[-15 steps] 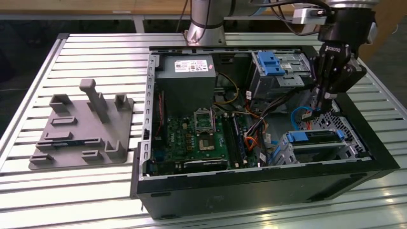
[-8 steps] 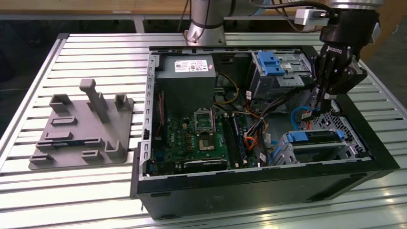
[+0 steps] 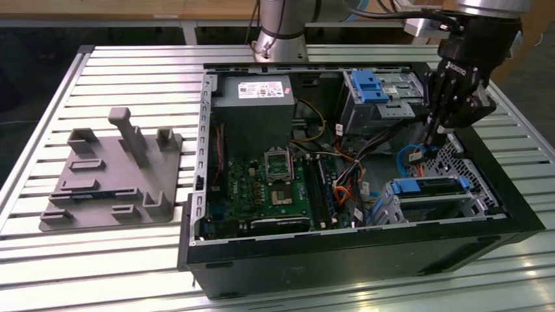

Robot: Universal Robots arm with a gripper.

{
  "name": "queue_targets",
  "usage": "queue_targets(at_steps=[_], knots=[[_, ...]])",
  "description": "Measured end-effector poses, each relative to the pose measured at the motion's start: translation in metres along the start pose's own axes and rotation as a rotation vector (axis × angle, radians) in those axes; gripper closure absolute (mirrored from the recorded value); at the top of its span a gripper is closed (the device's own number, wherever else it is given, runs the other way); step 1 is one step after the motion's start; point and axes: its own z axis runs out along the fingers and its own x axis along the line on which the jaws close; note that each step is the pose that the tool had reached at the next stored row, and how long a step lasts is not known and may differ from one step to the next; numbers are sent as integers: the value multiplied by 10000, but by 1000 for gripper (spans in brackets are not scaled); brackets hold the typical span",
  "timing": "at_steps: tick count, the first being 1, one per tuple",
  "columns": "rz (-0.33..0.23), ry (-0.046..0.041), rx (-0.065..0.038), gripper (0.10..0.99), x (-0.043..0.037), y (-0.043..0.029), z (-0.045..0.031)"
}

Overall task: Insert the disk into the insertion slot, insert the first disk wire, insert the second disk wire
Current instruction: 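Insert the first disk wire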

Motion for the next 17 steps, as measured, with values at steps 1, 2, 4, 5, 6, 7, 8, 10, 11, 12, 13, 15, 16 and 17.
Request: queue_targets(at_steps=[1,2,4,5,6,7,8,10,11,12,13,15,16,17], knots=[[-3,-50,-4,925,18,-1,-8],[-4,-84,-6,925,37,-2,-16],[-6,-118,-9,925,75,-4,-18],[-6,-126,-9,925,94,-6,-13],[-6,-138,-10,925,113,-8,-7],[-7,-163,-12,925,129,-9,-2],[-9,-195,-14,925,148,-11,4],[-11,-251,-19,925,182,-14,13],[-13,-276,-20,925,199,-15,19],[-14,-299,-22,925,215,-17,24],[-15,-321,-24,925,231,-18,29],[-17,-371,-27,925,264,-21,38],[-18,-399,-29,925,280,-22,42],[-20,-428,-31,925,295,-24,46]])
